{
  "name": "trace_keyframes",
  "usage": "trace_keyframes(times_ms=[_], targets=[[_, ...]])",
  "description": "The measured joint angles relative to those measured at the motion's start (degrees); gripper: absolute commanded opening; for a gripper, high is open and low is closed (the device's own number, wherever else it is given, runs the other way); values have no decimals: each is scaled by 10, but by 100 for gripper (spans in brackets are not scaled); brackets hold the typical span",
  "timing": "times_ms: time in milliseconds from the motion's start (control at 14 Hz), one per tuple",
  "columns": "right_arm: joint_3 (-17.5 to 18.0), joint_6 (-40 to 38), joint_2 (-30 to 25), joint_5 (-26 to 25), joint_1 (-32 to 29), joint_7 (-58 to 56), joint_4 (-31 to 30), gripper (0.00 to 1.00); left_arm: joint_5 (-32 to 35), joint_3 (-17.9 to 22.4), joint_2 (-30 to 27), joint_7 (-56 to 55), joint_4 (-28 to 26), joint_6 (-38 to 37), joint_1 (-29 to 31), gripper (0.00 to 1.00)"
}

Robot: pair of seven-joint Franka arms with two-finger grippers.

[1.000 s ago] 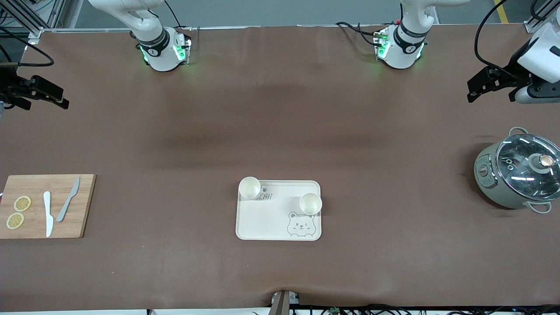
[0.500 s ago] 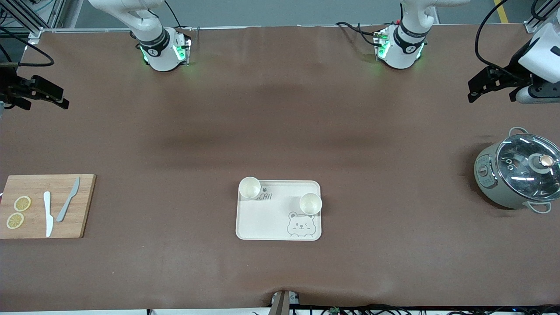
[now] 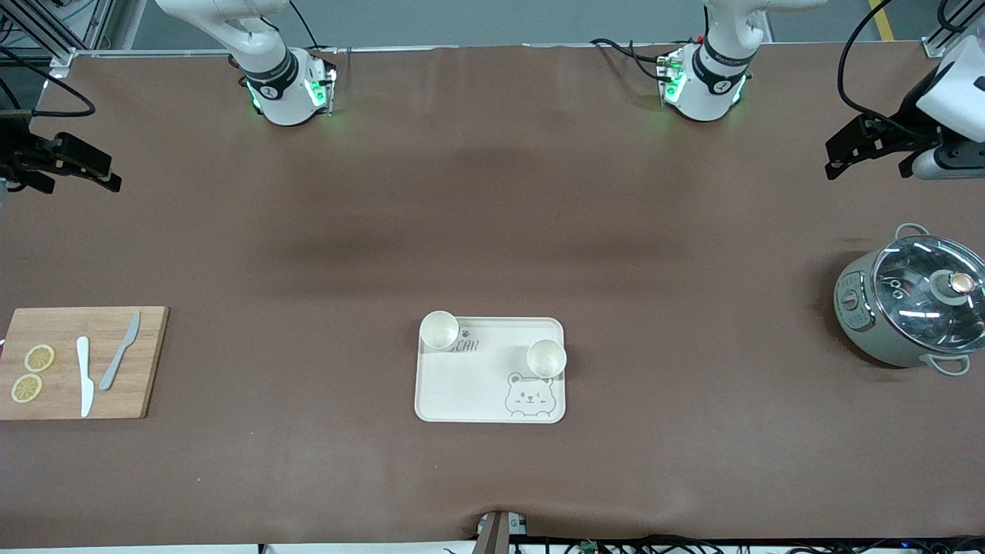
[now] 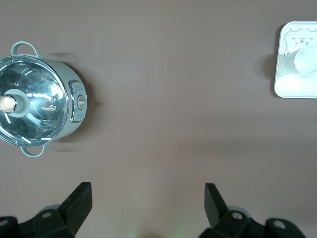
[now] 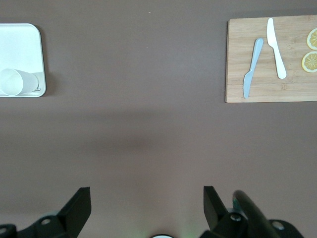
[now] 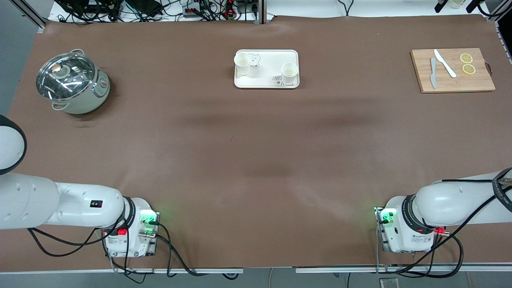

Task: Place white IKEA cup upright on tray with both arms

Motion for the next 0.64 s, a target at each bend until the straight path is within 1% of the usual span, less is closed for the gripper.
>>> trace_keyframes(times_ms=[643], targets=[[0, 0, 0, 0, 0, 0, 0, 100, 0, 0, 0, 0, 4, -3, 0, 100]])
